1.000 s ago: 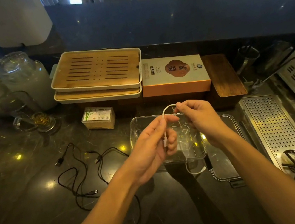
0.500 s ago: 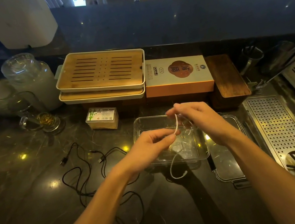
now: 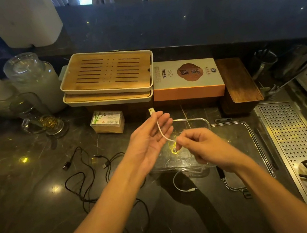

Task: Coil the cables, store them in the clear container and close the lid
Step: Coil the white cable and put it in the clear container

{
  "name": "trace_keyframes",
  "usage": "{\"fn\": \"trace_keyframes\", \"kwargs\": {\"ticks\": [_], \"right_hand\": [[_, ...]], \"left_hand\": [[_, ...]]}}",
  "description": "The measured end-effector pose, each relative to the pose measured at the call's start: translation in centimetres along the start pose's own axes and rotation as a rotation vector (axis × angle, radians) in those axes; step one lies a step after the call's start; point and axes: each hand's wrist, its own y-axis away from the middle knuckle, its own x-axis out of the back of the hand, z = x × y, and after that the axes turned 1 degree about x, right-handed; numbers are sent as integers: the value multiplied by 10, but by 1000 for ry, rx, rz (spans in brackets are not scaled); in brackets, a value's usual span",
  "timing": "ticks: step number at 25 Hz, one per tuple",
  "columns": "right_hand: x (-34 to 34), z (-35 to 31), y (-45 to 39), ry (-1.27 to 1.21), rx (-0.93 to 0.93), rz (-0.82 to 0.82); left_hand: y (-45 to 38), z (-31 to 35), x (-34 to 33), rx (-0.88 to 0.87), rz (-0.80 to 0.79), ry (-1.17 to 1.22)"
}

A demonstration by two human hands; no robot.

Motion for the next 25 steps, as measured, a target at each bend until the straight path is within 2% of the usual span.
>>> {"fn": "trace_keyframes", "kwargs": {"ticks": [3,6,14,19,23,25], "right_hand": [[-17,17,2,8,-48,-32],[-24,25,5,-92,-73,-121],[-21,22,6,-220,-110,-207],[-12,24,-4,-103,-201,-105],[13,13,-23,-141,-201,-115],[24,-2,-34,-140,-249,-141]], "left_hand": [[3,-2,-6,-40,-36,-65],[7,-2,-9,-56,-64,-192],[12,-1,-10,-49,-152,-287],[21,-3,-12,-17,-239,-222],[30,-13,-9,38,-344,-429],[30,-19,-8,18,-302,-604]]}}
